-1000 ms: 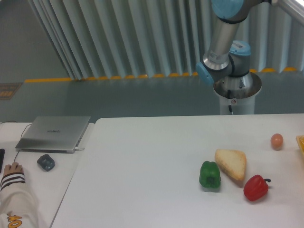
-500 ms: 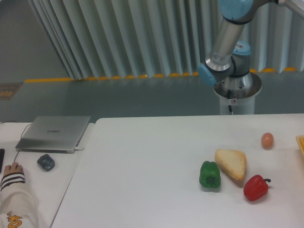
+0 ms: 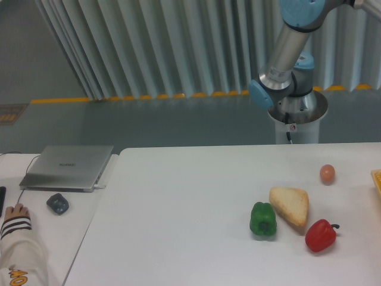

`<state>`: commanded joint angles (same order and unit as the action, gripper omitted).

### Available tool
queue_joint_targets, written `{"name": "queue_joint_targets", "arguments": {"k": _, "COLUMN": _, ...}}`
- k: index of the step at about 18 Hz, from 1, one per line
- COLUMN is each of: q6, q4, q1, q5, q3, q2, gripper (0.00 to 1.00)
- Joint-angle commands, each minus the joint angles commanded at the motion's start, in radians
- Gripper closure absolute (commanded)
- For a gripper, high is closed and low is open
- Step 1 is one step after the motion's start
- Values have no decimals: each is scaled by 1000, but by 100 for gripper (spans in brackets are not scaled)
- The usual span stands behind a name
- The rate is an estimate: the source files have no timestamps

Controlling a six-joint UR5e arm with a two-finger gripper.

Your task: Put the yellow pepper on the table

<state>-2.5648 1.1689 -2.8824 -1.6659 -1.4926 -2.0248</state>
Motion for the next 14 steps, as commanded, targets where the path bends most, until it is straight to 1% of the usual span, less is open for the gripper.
{"name": "queue_joint_targets", "arguments": {"k": 3, "q6": 5, "q4": 0, "q1": 6, "q5": -8, "q3": -5, "q2": -6, "gripper": 0}}
{"name": "queue_joint_targets", "arguments": {"k": 5, "q6": 12, "q4": 0, "q1": 8, "q5": -8, "q3": -3, "q2": -8, "gripper": 13}}
{"name": "queue_joint_targets", "arguments": {"k": 7, "q6": 18, "q4": 0, "q1": 8, "q5": -14, "q3": -3, "q2": -14, "gripper": 18}}
{"name": "queue_joint_targets", "arguments": {"k": 8, "q6": 23, "q4": 0, "q1": 8, "q5": -20, "q3": 1, "q2": -14, "gripper": 35}}
{"name": "queue_joint_targets", "arguments": {"k": 10, "q6": 46, "q4": 6, "q1": 11, "q5": -35, "q3": 5, "q2": -14, "gripper": 54}}
{"name": "queue_joint_targets", "arguments": {"k": 11, "q6": 54, "q4": 14, "q1": 15, "q5": -41, "q3": 9, "q2": -14, "gripper": 56}}
{"name": "queue_joint_targets", "arguments": {"k": 14, "q6": 70, "q4": 37, "q1": 21, "q5": -35, "q3": 28, "q2": -8, "gripper": 57}}
